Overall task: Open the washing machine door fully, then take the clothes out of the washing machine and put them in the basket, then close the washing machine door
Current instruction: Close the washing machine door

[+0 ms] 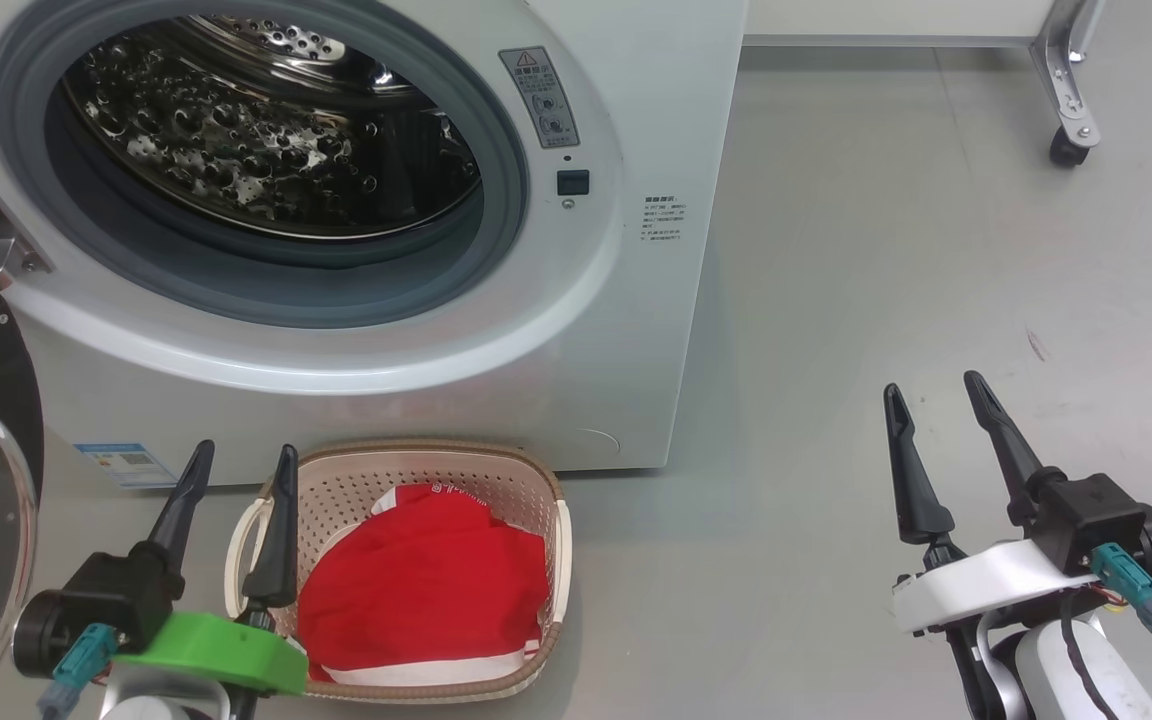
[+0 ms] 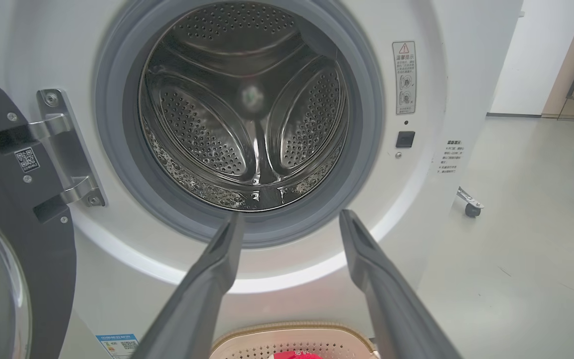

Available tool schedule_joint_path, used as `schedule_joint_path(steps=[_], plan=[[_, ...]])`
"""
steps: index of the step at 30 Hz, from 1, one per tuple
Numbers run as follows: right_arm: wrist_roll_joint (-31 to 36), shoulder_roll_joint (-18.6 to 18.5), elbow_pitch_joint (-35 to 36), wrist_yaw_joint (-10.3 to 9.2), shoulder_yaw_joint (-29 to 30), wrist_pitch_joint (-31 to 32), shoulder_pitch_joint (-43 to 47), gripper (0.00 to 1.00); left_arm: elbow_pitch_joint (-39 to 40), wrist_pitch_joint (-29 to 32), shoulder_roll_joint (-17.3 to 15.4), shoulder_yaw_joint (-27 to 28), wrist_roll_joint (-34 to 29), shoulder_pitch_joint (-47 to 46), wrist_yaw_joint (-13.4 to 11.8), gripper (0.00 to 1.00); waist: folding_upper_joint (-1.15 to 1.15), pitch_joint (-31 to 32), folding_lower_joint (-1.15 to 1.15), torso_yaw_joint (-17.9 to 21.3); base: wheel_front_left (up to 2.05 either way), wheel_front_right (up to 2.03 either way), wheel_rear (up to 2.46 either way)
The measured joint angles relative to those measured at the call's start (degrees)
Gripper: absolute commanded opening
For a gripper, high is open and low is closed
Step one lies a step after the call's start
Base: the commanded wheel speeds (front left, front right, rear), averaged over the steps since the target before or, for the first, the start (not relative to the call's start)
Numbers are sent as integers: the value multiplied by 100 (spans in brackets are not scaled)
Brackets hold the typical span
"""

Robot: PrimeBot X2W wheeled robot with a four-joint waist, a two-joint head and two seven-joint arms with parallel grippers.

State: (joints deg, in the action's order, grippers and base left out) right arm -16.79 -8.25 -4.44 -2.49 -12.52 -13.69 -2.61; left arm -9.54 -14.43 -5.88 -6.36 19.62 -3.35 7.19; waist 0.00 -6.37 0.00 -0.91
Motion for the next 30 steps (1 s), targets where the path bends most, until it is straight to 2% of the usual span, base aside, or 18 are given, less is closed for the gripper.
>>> schedule_joint_path(steps=[17,30], plan=[[0,-1,54,-1,-3,0,56,100,123,-1,11,29,-127,49,1,100,0,-20,0,-7,-4,6,-2],[0,-1,81,-18,-2,0,59,100,248,0,21,56,-166,50,1,100,0,-35,0,-12,-49,49,0]])
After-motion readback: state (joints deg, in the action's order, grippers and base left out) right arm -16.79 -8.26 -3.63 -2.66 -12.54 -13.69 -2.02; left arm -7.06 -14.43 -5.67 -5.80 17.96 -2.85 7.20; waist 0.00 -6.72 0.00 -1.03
